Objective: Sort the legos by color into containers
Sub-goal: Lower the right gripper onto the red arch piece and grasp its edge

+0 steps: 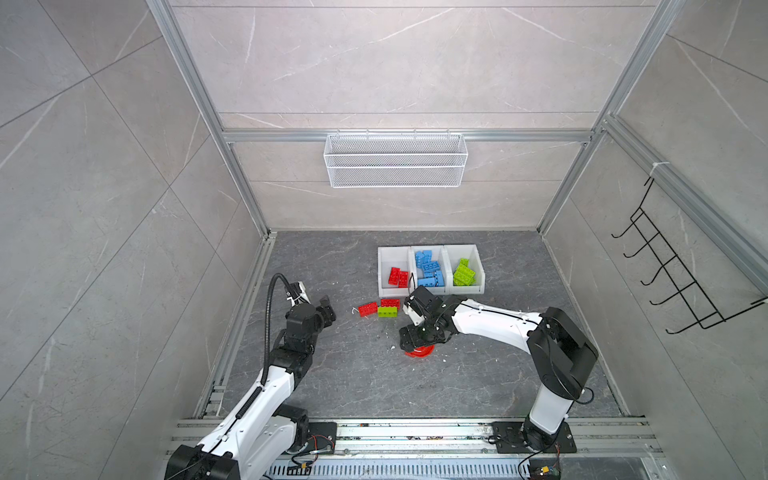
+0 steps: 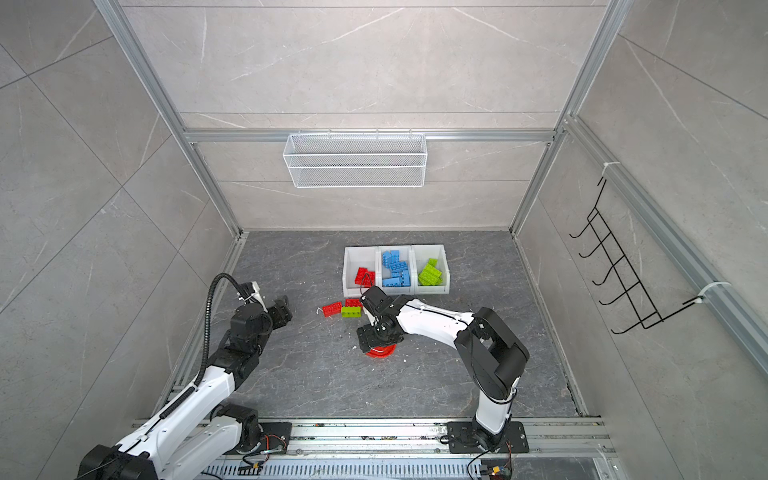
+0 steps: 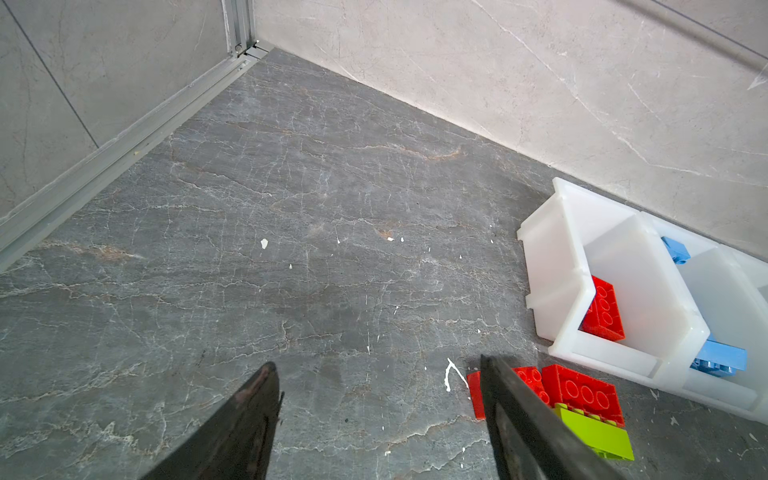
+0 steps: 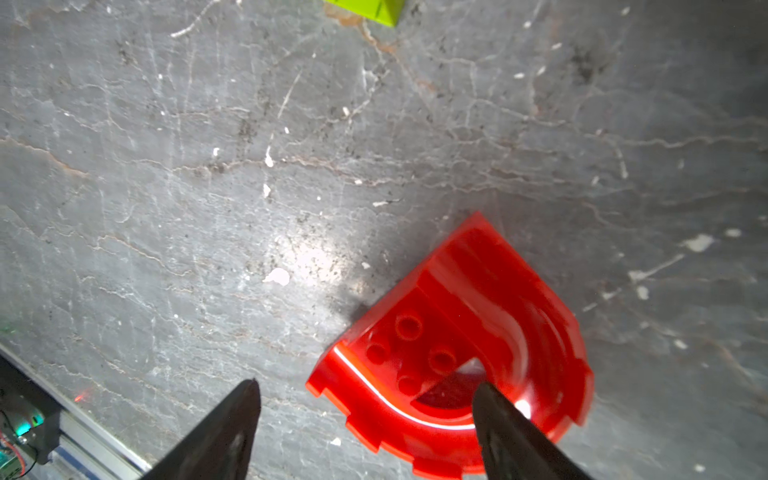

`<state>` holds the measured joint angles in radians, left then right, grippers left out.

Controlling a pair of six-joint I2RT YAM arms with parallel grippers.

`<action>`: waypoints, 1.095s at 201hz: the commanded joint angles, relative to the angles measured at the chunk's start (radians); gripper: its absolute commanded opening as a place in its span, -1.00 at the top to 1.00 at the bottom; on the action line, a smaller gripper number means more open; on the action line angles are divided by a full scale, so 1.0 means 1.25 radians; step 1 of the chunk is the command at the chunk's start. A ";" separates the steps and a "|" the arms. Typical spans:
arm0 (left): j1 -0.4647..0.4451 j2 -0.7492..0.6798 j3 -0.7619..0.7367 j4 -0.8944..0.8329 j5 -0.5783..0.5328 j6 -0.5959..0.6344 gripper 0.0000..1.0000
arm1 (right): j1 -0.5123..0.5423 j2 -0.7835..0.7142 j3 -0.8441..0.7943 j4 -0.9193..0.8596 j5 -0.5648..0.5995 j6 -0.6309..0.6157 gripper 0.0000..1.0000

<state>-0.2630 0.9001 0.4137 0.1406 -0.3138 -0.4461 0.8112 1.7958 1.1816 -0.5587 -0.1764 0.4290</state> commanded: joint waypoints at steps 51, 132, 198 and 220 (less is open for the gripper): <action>0.005 -0.012 0.005 0.013 -0.012 -0.014 -0.56 | 0.059 0.089 0.112 -0.076 0.084 -0.015 -0.50; 0.006 -0.004 0.004 0.014 -0.007 -0.016 -0.56 | 0.085 -0.025 0.054 -0.066 0.160 0.031 -0.47; 0.006 -0.006 0.004 0.015 -0.008 -0.017 -0.56 | 0.084 -0.012 0.014 -0.035 0.167 0.068 -0.56; 0.007 -0.007 0.004 0.013 -0.008 -0.017 -0.56 | 0.084 0.002 0.009 -0.024 0.165 0.071 -0.57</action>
<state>-0.2611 0.9001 0.4137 0.1406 -0.3134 -0.4541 0.9142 1.7714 1.2076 -0.6094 0.0139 0.4915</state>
